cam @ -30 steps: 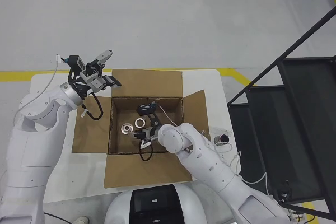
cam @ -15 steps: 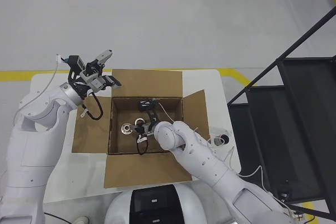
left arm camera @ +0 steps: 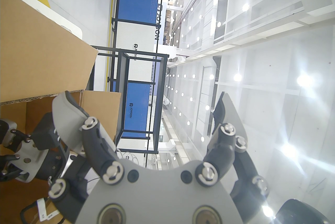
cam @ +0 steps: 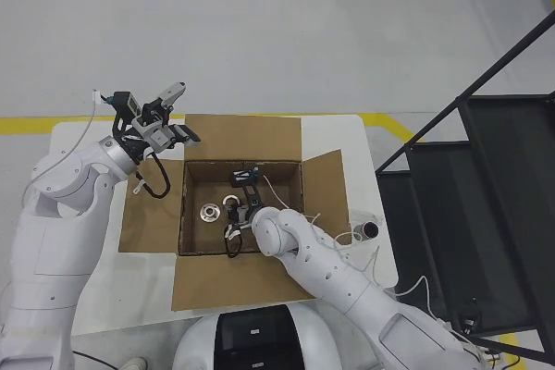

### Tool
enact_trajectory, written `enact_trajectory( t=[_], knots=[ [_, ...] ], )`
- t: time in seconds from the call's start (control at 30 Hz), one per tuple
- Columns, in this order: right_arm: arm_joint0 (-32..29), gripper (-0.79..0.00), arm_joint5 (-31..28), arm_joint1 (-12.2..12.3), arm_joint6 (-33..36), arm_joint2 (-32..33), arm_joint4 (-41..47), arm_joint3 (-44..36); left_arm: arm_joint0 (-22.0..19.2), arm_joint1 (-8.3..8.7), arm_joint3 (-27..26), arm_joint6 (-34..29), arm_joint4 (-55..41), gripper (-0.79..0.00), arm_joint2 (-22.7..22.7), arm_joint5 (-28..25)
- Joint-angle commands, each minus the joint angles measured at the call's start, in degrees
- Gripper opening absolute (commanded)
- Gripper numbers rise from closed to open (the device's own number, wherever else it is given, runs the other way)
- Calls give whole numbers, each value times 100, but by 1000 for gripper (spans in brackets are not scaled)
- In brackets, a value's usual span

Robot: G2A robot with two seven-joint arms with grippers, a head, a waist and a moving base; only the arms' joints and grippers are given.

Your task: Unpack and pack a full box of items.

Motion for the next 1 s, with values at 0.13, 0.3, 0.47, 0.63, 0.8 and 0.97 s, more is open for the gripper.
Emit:
enact_trajectory(
  t=[0.13,0.3,0.47,0.63,0.8,0.97],
  knots=[
    [84,-462,72,-86,-179,4,220,213,0,0,0,0,0,0,0,0],
    [175,-480,213,-169,-282,-76,245,415,0,0,0,0,0,0,0,0],
    [233,-489,379,-244,-351,-156,212,558,0,0,0,0,0,0,0,0],
    [279,-505,484,-315,-372,-255,151,702,0,0,0,0,0,0,0,0],
    [298,-597,686,-386,-462,-284,156,786,0,0,0,0,0,0,0,0],
    [305,-708,739,-434,-514,-287,145,849,0,0,0,0,0,0,0,0]
  ],
)
